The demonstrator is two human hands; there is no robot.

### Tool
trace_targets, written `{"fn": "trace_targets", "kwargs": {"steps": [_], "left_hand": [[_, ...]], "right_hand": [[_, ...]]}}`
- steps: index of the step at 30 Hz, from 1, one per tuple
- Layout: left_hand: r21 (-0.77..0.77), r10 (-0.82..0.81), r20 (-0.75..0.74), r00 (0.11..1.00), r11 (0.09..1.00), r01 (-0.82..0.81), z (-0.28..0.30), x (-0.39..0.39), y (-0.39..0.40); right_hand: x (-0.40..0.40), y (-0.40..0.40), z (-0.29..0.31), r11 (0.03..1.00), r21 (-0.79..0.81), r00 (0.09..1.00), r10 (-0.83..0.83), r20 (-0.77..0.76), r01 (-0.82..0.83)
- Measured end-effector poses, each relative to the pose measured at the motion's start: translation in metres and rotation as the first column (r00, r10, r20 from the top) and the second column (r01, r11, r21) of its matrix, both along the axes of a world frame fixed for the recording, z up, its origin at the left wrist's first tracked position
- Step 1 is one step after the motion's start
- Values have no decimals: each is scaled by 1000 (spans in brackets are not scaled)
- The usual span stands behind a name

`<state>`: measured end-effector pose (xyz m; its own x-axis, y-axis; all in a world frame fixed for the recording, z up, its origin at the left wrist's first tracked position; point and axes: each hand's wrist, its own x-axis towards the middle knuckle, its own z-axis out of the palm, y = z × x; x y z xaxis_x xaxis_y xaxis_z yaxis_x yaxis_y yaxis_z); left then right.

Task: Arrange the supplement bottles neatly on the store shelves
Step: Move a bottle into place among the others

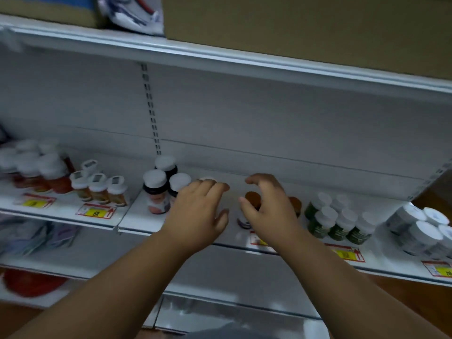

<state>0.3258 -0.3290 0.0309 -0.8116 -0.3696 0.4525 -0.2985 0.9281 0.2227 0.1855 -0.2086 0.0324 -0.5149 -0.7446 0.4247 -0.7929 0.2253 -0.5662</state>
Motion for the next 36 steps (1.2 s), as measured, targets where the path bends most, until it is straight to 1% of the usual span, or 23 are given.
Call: {"fn": "trace_targets", "kwargs": {"steps": [2,4,6,9,13,16,22,28,30,33,36], "left_hand": [[26,81,-23,996,996,-80,1,47,-17],[35,183,-36,982,983,-182,0,102,-37],[46,290,-6,957,956,-289,-1,163,-58],[71,444,8,896,893,-444,1,252,-86],[107,585,8,811,806,-582,7,348,-115],[157,651,-9,759,751,-642,8,393,-138],[221,698,-38,715,704,-675,-5,429,-212],[212,686,-27,727,715,-667,-4,455,-316],[221,690,-20,724,709,-670,-1,467,-348],[267,708,-59,704,691,-672,1,482,-393],[308,681,-42,731,705,-639,-7,494,-428]], "right_hand": [[41,-30,9,994,-26,992,109,59,-107],[90,-64,15,972,-75,970,229,78,-223],[142,-98,20,938,-117,932,340,123,-327],[220,-150,24,891,-146,896,441,53,-430],[313,-205,30,808,-165,809,583,77,-566],[357,-239,29,760,-136,754,649,102,-635],[391,-328,18,728,-73,720,685,111,-681],[418,-447,17,708,-62,699,705,120,-704],[426,-488,27,724,-47,714,688,131,-688],[434,-557,43,772,8,762,627,162,-636],[435,-625,45,819,133,830,554,70,-558]]}}
